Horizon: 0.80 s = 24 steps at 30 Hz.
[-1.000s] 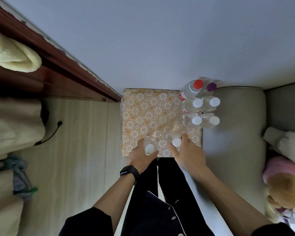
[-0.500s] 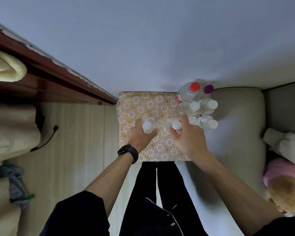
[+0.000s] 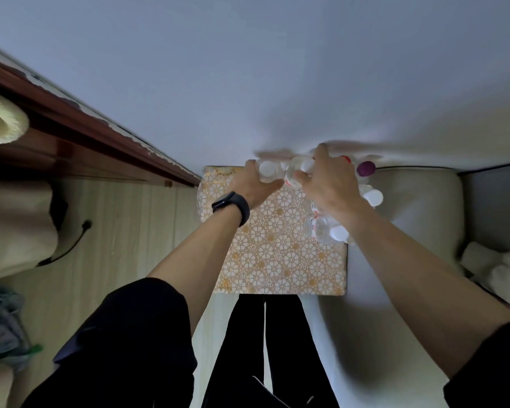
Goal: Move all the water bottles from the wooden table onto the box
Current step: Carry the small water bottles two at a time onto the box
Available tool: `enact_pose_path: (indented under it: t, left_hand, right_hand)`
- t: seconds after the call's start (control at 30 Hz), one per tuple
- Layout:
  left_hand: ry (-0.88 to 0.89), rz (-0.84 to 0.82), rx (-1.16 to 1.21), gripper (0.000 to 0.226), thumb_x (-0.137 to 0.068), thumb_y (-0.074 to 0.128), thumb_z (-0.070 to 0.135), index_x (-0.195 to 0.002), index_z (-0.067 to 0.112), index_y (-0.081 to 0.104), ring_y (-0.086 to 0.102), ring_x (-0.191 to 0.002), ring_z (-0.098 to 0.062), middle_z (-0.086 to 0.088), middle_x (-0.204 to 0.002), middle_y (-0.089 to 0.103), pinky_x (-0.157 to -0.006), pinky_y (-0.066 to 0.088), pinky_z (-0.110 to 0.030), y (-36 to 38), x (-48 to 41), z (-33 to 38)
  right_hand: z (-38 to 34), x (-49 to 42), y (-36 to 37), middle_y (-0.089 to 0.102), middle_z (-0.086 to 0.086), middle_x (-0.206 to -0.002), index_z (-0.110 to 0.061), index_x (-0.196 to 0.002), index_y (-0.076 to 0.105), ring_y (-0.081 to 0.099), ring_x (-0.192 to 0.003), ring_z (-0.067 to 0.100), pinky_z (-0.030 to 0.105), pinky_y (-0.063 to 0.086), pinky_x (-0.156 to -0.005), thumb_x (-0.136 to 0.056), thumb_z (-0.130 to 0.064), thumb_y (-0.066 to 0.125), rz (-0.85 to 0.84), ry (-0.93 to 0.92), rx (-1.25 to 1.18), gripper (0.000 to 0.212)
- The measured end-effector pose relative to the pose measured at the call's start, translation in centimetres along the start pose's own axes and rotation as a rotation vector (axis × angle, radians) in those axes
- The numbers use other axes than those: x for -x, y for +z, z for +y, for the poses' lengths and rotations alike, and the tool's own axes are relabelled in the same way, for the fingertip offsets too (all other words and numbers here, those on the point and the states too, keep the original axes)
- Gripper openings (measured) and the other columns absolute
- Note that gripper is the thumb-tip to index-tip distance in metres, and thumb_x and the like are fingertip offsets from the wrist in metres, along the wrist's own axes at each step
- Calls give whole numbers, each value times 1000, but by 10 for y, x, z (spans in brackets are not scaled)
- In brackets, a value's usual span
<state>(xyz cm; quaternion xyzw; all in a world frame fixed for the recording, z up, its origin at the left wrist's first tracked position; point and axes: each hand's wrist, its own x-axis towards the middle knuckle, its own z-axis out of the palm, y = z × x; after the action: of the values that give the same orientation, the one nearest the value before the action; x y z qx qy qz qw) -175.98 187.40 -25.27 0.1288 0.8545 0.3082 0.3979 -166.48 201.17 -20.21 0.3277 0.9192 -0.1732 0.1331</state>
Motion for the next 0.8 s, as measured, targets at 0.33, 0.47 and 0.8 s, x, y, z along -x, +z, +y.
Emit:
enact_pose_path:
  t: [0.33,0.47,0.8]
  left_hand:
    - [104,23,-283,78,-89,72,40,-148,11,29,60,-74,-22,-8,-97,69,-53,43,-26,-1,-7,-8]
    - [112,64,-254,75,-88,72,44,-145,13,34,66,-79,-24,-7,-96,70,-59,53,-33,5,-7,-10]
    - [71,93,0,68,-89,73,37,-144,13,40,67,-109,-27,-11,-126,68,-87,55,-37,20,3,-9]
  right_hand:
    - [11,-15,-5,68,20,-108,-8,-132,55,67,-97,35,33,42,-66,-96,-39,61,-14,-170,197,49]
    - [8,-16,-6,67,20,-107,-3,-126,58,67,-92,35,33,43,-65,-96,-41,60,-3,-179,278,48]
    - [3,-13,-13,55,10,-86,-9,-90,56,54,-77,26,32,36,-63,-95,-38,59,12,-187,291,30]
